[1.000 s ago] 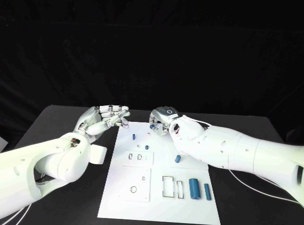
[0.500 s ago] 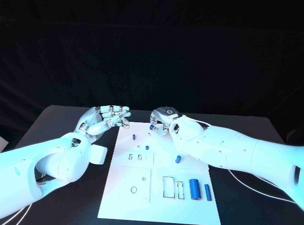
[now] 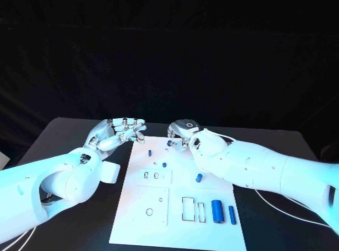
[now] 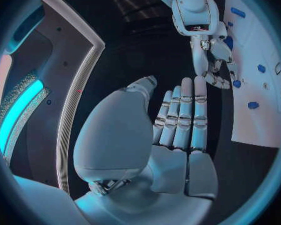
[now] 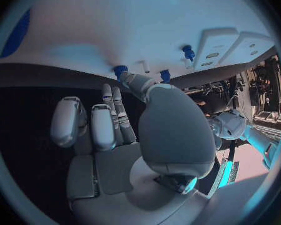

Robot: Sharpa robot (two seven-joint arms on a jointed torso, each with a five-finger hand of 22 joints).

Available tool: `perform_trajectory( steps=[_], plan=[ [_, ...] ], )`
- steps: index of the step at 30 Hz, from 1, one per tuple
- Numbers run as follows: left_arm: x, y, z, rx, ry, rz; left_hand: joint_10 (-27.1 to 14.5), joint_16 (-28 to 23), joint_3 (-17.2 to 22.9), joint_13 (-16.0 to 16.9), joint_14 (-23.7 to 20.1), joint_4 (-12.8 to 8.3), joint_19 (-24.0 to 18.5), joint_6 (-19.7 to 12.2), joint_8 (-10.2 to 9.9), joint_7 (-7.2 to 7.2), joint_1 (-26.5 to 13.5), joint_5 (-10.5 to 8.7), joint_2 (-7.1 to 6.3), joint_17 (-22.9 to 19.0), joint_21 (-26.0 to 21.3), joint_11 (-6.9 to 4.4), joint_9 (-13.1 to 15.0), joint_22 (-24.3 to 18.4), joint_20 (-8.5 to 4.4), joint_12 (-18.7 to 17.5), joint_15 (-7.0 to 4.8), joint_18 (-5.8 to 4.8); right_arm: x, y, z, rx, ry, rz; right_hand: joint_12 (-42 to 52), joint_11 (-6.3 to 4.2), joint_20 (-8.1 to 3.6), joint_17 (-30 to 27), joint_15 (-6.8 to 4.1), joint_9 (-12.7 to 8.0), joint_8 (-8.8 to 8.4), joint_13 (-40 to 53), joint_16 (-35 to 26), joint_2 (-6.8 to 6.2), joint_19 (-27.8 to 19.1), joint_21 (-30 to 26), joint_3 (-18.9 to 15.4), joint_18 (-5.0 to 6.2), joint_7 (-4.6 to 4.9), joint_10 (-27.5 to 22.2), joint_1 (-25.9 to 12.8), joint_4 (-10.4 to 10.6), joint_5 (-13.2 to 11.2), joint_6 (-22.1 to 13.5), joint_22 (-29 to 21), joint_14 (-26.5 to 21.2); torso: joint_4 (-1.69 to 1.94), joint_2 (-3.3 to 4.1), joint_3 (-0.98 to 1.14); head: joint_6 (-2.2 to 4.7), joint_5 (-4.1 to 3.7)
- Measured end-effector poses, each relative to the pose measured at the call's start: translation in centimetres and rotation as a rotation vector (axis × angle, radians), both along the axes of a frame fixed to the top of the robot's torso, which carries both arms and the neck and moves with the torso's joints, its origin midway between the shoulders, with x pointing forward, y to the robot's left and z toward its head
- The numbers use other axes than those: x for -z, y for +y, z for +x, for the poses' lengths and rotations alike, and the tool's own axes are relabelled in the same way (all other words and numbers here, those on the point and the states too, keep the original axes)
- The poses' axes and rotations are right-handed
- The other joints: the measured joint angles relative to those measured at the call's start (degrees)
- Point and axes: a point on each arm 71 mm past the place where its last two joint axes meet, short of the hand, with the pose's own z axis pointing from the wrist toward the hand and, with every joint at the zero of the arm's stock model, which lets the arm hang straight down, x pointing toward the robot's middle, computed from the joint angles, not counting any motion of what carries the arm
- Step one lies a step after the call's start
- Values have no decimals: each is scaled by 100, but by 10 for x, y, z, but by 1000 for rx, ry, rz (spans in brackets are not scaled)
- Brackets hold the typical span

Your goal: Assemble the parts on the task board

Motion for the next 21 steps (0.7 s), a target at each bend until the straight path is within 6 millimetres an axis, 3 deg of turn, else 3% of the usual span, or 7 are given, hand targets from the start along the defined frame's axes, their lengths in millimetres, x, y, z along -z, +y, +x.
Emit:
perform_trajectory(
  steps=[3, 4, 9, 11, 13, 17, 21],
  plan=[
    [0, 0, 0, 0, 1, 0, 0, 0, 0, 0, 0, 0, 0, 0, 0, 0, 0, 0, 0, 0, 0, 0, 0, 0, 0, 0, 0, 0, 0, -6, -3, -3, 4, 4, 0, 7, -2, -28, 7, 0, -10, -2, -8, 0, -10, -34, -40, 0, -13, -8, 0, 5, -2, -24, -48, 7, -2, -3, -2, -1, -5],
    [0, 1, 0, 0, 1, 1, 0, 0, 0, 0, 0, 0, 0, 0, 0, 0, 0, 0, 0, 0, 0, 0, 0, 0, 0, 0, 0, 0, -1, -10, -4, -3, 6, 5, 0, 7, -2, -33, 7, 0, -31, -2, -8, 0, -10, -47, -54, 57, -13, -8, 0, -9, -2, -24, -55, 7, -4, -5, -2, -3, -11],
    [0, 3, 1, -5, 2, 3, 0, 0, 0, 0, -21, 0, 0, 0, 0, 0, 0, 0, 0, 4, 0, 0, 0, 8, 0, 0, 21, 0, -4, -44, -15, 13, 27, 32, 101, -33, -16, 36, 6, 0, -79, 42, 5, -1, 92, 91, -80, 87, 5, 225, -1, 17, -2, -83, 164, 7, -34, -15, -5, 9, -27],
    [0, 4, 1, -7, 2, 4, 0, 0, 0, 0, -21, 0, 0, 0, 0, 0, 0, 0, 0, 5, 0, 0, 0, 8, 0, 0, 21, 0, -9, -55, -20, 18, 35, 50, 157, -37, -31, 116, 6, -3, -134, 73, 68, -88, 177, 187, -143, 86, 32, 387, -87, 68, -2, -115, 293, 7, -49, -19, -4, 14, -31],
    [0, 6, 1, -9, 2, 4, 0, 0, 0, 0, -21, 0, 0, 0, 0, 0, 0, 0, 0, 5, 0, 0, 0, 8, 0, 0, 21, 0, -15, -69, -25, 28, 45, 73, 214, -57, -57, 215, 6, -3, -175, 118, 139, -193, 233, 283, -327, 87, 29, 576, -192, 104, 108, -157, 423, 7, -68, -25, -2, 20, -32],
    [1, 6, 1, -9, 2, 4, 0, 0, 0, 0, -21, 0, 0, 0, 0, 0, 0, -20, 0, 4, 0, 0, 1, 7, 0, 0, 21, 0, -29, -100, -32, 76, 76, 132, 451, -123, -106, 475, -73, 2, -231, 313, 305, -188, 405, 509, -813, -7, 16, 1108, -309, 127, 115, -232, 719, -5, -113, -44, 5, 35, -33],
    [1, 7, 2, -10, 2, 5, 0, 0, 0, 0, -21, 0, 0, 0, 0, 0, 0, -19, 0, 4, 0, 0, 0, 7, 0, 0, 21, 0, -32, -125, -32, 133, 123, 179, 1179, -314, -226, 705, -187, 44, -276, 956, 449, -119, 526, 690, -1478, -7, -42, 1817, -193, 149, 88, -326, 755, 2, -153, -61, 12, 46, -26]
  ],
)
